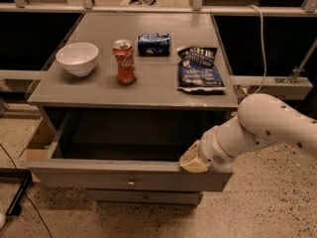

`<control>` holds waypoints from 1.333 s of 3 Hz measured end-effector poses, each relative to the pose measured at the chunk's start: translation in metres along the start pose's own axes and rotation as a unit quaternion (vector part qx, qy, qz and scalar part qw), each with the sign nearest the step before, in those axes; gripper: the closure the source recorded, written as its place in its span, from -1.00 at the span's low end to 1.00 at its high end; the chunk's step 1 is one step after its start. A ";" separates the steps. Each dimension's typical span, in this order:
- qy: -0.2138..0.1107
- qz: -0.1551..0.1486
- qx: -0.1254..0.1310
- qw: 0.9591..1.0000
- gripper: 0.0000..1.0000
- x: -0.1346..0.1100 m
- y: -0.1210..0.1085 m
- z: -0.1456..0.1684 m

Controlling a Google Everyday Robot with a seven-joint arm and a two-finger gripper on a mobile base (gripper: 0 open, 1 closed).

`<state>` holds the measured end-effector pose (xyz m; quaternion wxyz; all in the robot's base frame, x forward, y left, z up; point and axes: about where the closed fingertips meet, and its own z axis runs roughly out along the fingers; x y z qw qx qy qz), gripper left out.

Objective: Open top drawer

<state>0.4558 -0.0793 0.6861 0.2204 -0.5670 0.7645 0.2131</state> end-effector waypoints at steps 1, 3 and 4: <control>-0.004 0.006 0.003 1.000 1.00 0.007 0.013 -0.010; -0.012 0.019 0.004 1.000 0.94 0.021 0.033 -0.026; -0.012 0.019 0.004 1.000 0.48 0.021 0.033 -0.026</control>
Offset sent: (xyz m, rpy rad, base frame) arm -0.0497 -0.0297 0.0153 0.0336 0.0000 -0.0501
